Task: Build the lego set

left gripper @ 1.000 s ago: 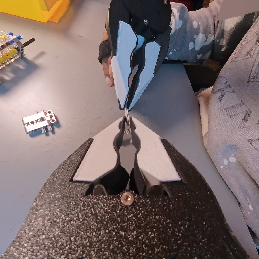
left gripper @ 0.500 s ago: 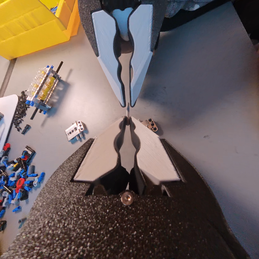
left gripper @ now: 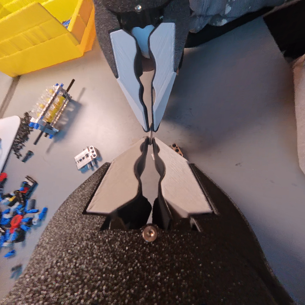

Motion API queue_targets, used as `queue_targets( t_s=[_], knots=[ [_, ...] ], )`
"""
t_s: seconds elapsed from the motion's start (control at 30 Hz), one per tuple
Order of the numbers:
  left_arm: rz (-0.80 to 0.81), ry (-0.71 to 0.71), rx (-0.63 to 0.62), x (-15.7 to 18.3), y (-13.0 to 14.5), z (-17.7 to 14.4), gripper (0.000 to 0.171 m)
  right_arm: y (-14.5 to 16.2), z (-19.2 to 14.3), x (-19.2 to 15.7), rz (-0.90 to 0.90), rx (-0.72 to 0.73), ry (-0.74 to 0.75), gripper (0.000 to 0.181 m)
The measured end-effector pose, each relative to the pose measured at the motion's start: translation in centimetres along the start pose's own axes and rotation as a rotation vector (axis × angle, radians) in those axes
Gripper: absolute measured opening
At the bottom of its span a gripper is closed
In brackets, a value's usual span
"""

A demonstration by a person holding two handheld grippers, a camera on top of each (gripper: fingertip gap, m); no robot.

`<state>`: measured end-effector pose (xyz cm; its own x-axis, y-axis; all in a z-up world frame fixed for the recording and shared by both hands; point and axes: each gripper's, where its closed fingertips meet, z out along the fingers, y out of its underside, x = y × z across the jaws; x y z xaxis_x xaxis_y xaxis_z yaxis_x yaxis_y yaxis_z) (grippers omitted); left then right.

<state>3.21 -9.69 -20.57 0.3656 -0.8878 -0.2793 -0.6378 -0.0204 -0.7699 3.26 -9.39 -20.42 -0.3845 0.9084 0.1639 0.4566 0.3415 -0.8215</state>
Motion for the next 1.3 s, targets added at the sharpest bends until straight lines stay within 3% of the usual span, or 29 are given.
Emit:
queue_targets(
  t_s=[0.17,0.33,0.63,0.87,1.3],
  knots=[
    [-0.277,0.146,0.021,-0.3,0.7,-1.2,0.026,2.4,-0.1,0.2,-0.009,-0.117,-0.011,0.002],
    [-0.363,0.219,-0.071,0.7,2.1,-1.5,0.044,3.5,-0.4,-1.2,-0.017,-0.182,-0.087,0.002],
    [-0.48,0.059,-0.178,2.3,3.0,0.0,0.054,3.4,0.2,-1.8,-0.057,-0.21,-0.094,0.002],
    [-0.471,-0.058,-0.225,2.0,3.0,0.7,0.045,3.4,0.2,-1.9,-0.061,-0.213,-0.09,0.002],
    [-0.395,0.036,-0.207,2.2,3.0,0.6,0.038,3.2,0.5,-2.3,-0.039,-0.187,-0.128,0.002]
  ],
)
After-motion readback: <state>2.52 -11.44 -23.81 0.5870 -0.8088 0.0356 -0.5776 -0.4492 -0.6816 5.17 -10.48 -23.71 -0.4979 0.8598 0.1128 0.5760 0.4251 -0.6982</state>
